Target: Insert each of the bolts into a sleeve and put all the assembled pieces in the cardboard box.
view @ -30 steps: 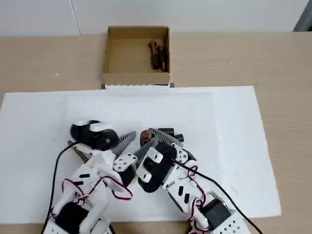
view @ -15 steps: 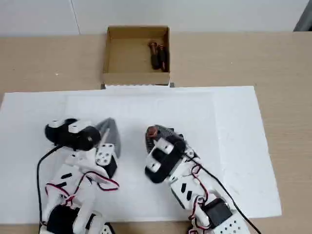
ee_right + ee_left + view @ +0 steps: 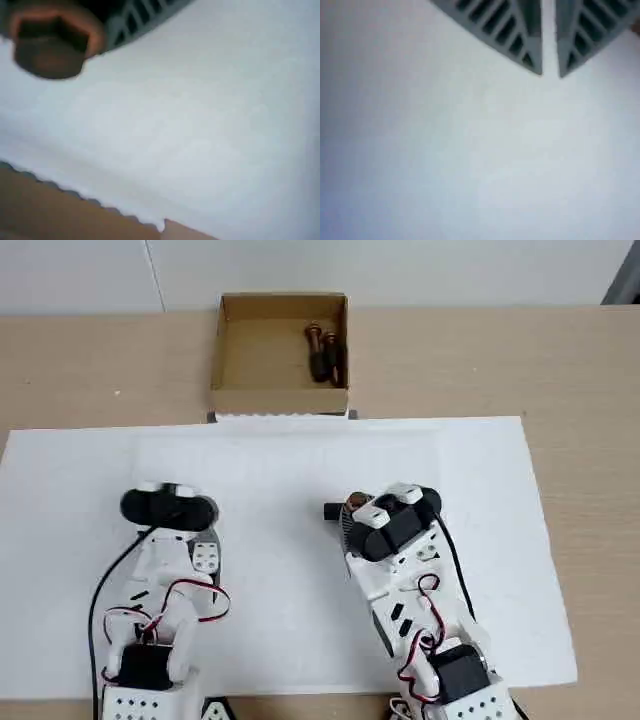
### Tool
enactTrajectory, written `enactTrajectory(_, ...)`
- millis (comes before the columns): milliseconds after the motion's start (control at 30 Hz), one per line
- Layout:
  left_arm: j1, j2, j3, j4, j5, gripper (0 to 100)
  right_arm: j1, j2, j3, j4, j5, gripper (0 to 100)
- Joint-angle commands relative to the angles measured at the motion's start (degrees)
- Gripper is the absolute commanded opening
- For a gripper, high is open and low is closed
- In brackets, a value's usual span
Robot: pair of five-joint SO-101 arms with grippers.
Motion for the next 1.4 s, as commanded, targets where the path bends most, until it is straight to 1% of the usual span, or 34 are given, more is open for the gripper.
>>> enactTrajectory(0, -0.3, -0.5, 0.0, -0.1, -1.3, 1, 0.6, -0.4, -5.3, 0.2, -0.8, 0.3)
enactTrajectory(100, -0.4, -0.5, 0.0, -0.1, -1.3, 1, 0.6, 2.0, -7.6, -0.2, -0.7, 0.3)
enactTrajectory(200, -0.4, -0.5, 0.0, -0.1, -1.3, 1, 0.6, 8.8, -13.4, -0.2, -0.8, 0.2)
enactTrajectory(300, -0.1, -0.5, 0.0, -0.1, -1.4, 1, 1.2, 19.8, -21.1, -0.9, -1.1, 0.2)
enactTrajectory(467, 1.0, -0.5, 0.0, 0.0, -1.6, 1, 3.7, 40.7, -33.8, -8.1, -1.0, 0.2)
enactTrajectory(733, 1.1, -0.5, 0.0, 0.0, -2.7, 1, 4.2, 72.0, -56.9, -14.4, -0.5, 0.3)
enactTrajectory(1033, 1.1, -0.5, 0.0, 0.1, -2.7, 1, 5.3, 101.7, -80.8, -24.6, 6.7, 0.3)
enactTrajectory(1200, 0.7, -0.5, 0.0, 0.1, -2.7, 1, 4.4, 113.1, -90.9, -27.3, 12.3, 0.3)
enactTrajectory(1367, 0.6, -0.5, 0.0, 0.8, -2.7, 1, 3.4, 122.4, -97.8, -30.5, 20.1, 0.3)
